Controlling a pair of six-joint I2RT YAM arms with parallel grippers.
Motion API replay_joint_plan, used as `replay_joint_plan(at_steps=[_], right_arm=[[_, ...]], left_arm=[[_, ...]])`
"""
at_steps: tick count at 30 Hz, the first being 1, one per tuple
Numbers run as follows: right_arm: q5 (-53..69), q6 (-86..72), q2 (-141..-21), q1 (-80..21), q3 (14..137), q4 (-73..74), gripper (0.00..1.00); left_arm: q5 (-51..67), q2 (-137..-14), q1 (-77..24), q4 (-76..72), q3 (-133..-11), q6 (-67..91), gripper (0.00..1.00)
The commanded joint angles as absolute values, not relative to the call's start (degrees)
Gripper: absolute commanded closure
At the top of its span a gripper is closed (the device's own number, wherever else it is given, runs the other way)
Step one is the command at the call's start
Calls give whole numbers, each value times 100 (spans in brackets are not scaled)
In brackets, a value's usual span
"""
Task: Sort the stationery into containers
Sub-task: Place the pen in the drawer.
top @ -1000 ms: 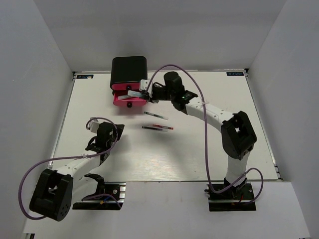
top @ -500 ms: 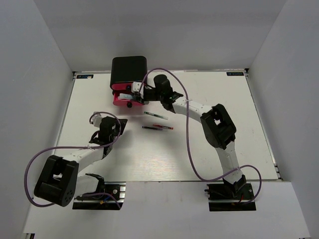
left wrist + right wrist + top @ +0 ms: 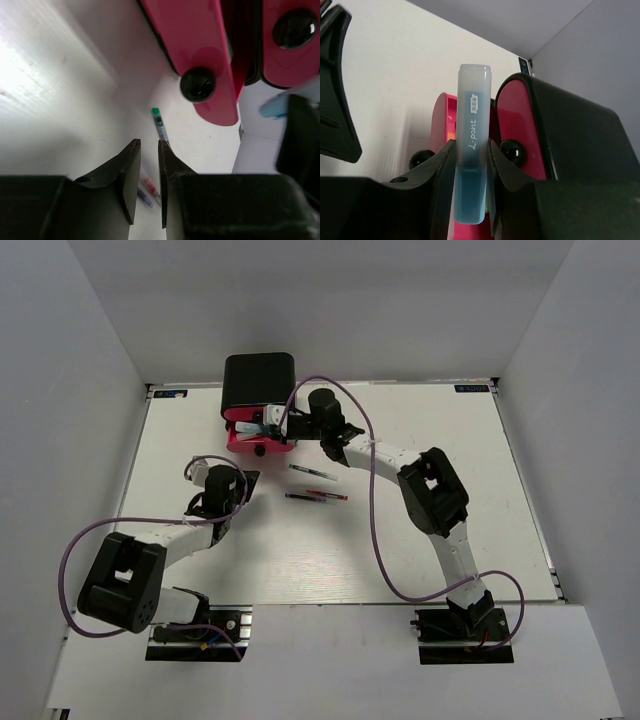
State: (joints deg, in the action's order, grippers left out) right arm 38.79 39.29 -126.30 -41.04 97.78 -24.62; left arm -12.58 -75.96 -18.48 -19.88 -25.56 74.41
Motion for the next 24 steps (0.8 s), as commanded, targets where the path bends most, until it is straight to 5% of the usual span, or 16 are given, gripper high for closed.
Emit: replay_joint_plan(at_steps=[1, 4, 6, 10, 16, 24], right_arm=[[3911, 4201, -12840, -4069, 10019, -2883, 100], [3832, 4210, -12876, -4069, 10037, -2883, 88], [3806, 4219, -12841, -4034, 9967, -2909, 64], [3762, 4210, -12648, -4017, 9668, -3181, 46], [3771, 3868, -12261, -3955, 9274, -3515, 41], [3744, 2998, -11128, -3718, 8078, -4306, 50]], left_arm=[[-1160, -7751, -1819, -2224, -2909, 7436, 68], [-1160, -7831, -1819, -2224, -3111, 7436, 68], [-1160, -7980, -1819, -2224, -3181, 7436, 68], [-1160, -8217, -1819, -2224, -3409, 7436, 67], [-1213, -8595, -1819, -2224, -3691, 7436, 67], [-1266, -8999, -1819, -2171, -4042, 7436, 67]])
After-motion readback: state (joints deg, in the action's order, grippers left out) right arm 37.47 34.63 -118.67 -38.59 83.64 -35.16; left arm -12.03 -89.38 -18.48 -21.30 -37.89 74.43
